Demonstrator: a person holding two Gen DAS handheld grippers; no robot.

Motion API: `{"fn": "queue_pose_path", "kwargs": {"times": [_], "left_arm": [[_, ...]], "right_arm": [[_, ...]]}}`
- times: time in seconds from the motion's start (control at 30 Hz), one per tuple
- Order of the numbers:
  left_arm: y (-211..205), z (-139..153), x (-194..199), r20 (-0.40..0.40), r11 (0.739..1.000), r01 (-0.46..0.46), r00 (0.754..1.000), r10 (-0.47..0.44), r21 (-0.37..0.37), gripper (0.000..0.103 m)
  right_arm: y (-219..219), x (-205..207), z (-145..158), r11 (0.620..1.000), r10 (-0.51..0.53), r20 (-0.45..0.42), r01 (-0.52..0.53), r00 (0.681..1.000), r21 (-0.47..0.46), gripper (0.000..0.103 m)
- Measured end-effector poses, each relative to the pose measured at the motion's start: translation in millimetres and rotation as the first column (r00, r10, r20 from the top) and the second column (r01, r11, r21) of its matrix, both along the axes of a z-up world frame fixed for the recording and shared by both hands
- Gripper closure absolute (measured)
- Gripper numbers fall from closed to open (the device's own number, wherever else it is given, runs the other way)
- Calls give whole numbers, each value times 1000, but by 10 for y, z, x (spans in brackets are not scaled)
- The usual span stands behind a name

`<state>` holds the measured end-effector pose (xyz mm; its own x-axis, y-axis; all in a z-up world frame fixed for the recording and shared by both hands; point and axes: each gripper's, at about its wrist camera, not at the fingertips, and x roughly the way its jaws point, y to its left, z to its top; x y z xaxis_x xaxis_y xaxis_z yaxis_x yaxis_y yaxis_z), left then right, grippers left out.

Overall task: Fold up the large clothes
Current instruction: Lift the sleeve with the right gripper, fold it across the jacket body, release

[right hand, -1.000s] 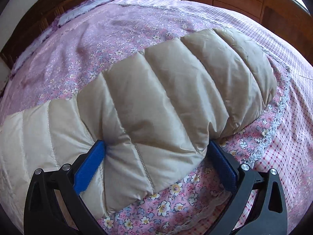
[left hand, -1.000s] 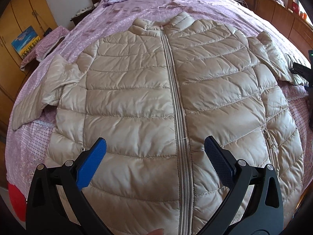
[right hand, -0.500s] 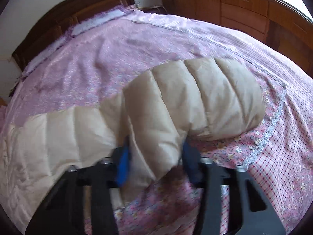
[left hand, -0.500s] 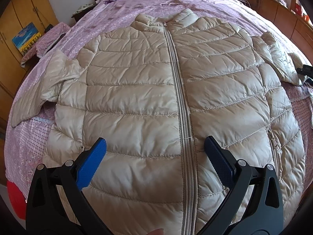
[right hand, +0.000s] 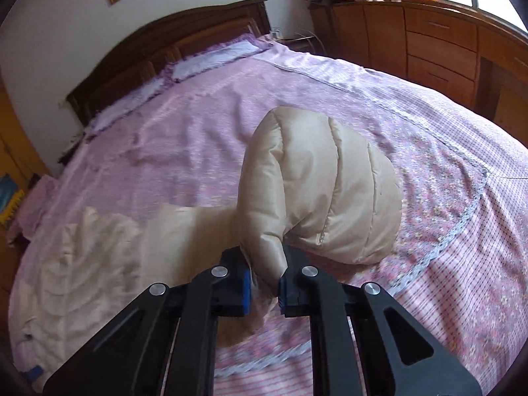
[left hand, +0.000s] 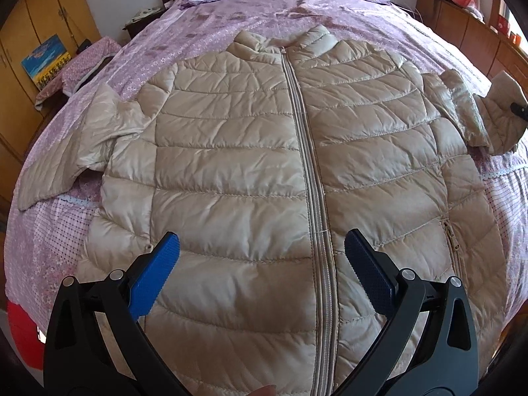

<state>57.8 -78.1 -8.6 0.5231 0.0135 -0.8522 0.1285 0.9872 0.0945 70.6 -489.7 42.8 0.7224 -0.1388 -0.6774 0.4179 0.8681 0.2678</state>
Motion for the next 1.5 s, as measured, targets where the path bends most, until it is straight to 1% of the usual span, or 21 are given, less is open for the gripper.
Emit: {"fn": "queue_pose_path", "kwargs": {"times": [0.13,0.27,0.53,0.63,0.83,0.93,1.13,1.3,1.43,1.5], "left_arm": [[34,45,-30,16,1000,-2,1000,2,1,3],[83,78,-37,24,1000,-4,1000,5,-5,3],[229,171,-64,49,1000,-14,999,15,-23,3],[274,209,-71,57,1000,-17,998,19,-26,3],[390,248,-57,58,999,-15,998,17,-32,3],[472,247,-65,56,999,-24,998,27,-43,3],[636,231,-83,54,998,-39,998,42,-50,3],[753,230,-98,57,997,-59,996,62,-53,3],[835,226,-108,57,996,-73,995,77,-58,3],[866,218,-108,56,995,-81,995,84,-60,3]], "right_arm": [[271,-53,174,999,53,30,-52,998,-13,90],[547,-74,332,993,118,58,-118,991,-5,90],[1141,-87,622,970,245,110,-244,963,-19,91],[1289,-83,667,962,273,112,-272,955,-29,91],[1707,-52,725,935,354,95,-355,931,-7,91],[1897,-11,699,921,389,80,-390,918,-5,91],[2300,103,521,894,446,42,-447,894,25,91],[2611,220,265,878,478,-6,-477,878,38,91],[2795,314,27,868,495,-50,-492,867,71,91],[2833,331,-33,867,497,-62,-492,866,79,90]]}}
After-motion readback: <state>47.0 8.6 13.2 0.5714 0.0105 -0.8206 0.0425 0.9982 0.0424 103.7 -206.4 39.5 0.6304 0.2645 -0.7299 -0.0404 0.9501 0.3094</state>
